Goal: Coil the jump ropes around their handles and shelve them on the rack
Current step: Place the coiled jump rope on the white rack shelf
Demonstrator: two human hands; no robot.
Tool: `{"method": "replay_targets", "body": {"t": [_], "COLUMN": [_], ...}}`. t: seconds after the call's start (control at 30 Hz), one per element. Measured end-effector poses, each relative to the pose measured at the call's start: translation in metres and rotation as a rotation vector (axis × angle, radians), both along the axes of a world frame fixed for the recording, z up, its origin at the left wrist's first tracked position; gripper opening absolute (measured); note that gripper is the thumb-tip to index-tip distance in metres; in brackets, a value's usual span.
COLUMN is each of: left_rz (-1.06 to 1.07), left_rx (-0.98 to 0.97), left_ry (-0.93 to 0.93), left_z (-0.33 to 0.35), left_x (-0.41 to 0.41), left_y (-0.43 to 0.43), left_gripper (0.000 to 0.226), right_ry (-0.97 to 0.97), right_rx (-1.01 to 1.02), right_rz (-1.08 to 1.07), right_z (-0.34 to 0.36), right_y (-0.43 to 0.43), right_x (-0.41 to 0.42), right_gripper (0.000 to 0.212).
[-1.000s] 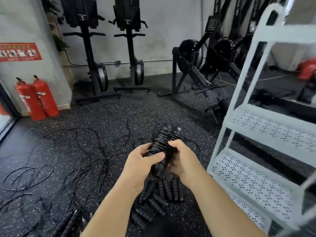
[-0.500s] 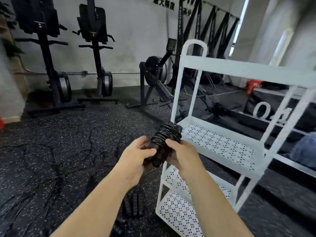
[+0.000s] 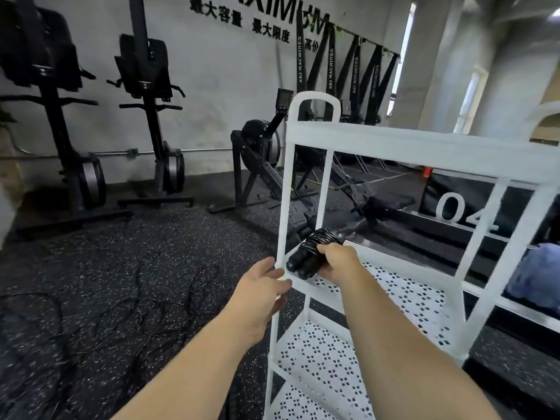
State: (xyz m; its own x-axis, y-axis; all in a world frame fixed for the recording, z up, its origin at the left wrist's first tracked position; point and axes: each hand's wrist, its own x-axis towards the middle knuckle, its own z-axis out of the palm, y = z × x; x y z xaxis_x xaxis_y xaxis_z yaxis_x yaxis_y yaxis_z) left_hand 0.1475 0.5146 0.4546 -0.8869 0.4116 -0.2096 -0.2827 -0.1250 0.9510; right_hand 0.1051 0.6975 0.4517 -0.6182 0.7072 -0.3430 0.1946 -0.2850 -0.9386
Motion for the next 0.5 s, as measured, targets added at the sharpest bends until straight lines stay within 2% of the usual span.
{"method": "replay_targets", "body": {"t": [0.23, 0.37, 0.5], "left_rz": [0.006, 0.030, 0.038], "left_rx": [-0.030, -0.032, -0.034], "left_ry": [-0.020, -0.042, -0.036], "left_z": [-0.008, -0.011, -0.008], "left_x": [-0.018, -0.024, -0.023], "left_y": [0.006, 0.003, -0.001], "left_gripper": [0.058, 0.058, 0.060], "right_ry": [-0.077, -0.168, -0.176], "right_rx": [0.144, 0.228, 0.245], "right_rz": [0.008, 0.038, 0.035], "right_z": [-0.021, -0.019, -0.018], "right_y": [0.005, 0.005, 0.007], "right_x": [-0.017, -0.015, -0.009], "right_gripper": [0.020, 0.023, 0.030]}}
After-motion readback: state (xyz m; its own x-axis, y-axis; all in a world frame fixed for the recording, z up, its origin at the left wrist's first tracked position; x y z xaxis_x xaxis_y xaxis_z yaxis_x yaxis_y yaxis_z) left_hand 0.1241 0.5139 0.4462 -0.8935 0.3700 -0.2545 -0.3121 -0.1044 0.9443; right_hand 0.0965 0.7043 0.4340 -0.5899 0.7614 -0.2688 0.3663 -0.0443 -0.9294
